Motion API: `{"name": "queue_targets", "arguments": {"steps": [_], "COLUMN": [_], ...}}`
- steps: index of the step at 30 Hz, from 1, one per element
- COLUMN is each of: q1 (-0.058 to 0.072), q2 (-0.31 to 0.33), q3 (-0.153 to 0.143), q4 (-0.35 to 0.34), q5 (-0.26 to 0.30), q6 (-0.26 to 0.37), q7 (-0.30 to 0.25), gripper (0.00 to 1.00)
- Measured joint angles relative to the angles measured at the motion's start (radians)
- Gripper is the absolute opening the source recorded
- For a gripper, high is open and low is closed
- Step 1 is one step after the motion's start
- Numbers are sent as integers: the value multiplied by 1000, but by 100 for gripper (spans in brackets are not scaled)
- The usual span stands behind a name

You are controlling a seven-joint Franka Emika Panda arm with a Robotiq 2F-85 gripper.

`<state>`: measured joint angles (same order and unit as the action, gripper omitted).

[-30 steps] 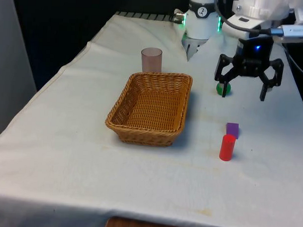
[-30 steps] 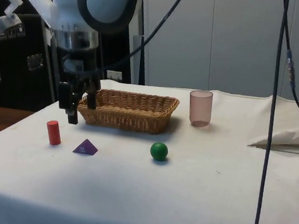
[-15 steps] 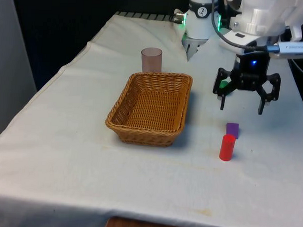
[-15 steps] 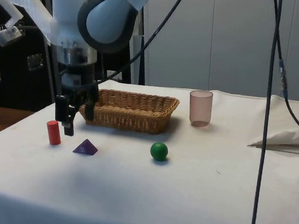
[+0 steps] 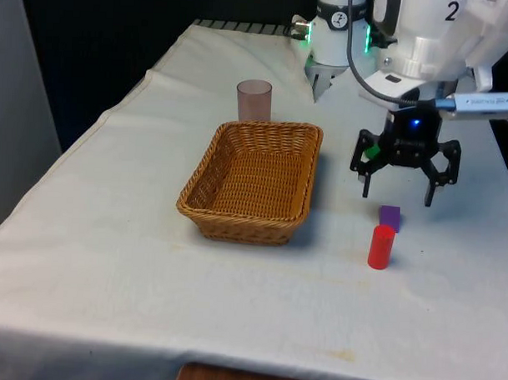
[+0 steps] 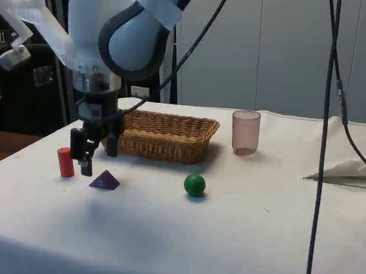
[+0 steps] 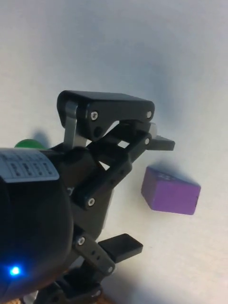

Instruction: Pick up the triangular block and place it into the basket.

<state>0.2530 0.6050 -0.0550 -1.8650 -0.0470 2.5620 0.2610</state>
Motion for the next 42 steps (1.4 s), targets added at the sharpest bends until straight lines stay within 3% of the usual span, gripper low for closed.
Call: {"name": "queue_targets", "arguments": {"steps": [10, 18, 20, 21, 24, 42], "q1": [0, 0, 0, 0, 0, 0], "q2": [27, 32, 32, 32, 32, 11], "q3": [-1, -1, -1, -1, -1, -2], "q4": [0, 0, 0, 0, 0, 3], "q5": [0, 0, 0, 0, 0, 0], "q6": [29, 29, 30, 30, 30, 12], "q7": [11, 14, 15, 15, 16, 18], "gripper": [100, 62, 47, 47, 33, 33]}}
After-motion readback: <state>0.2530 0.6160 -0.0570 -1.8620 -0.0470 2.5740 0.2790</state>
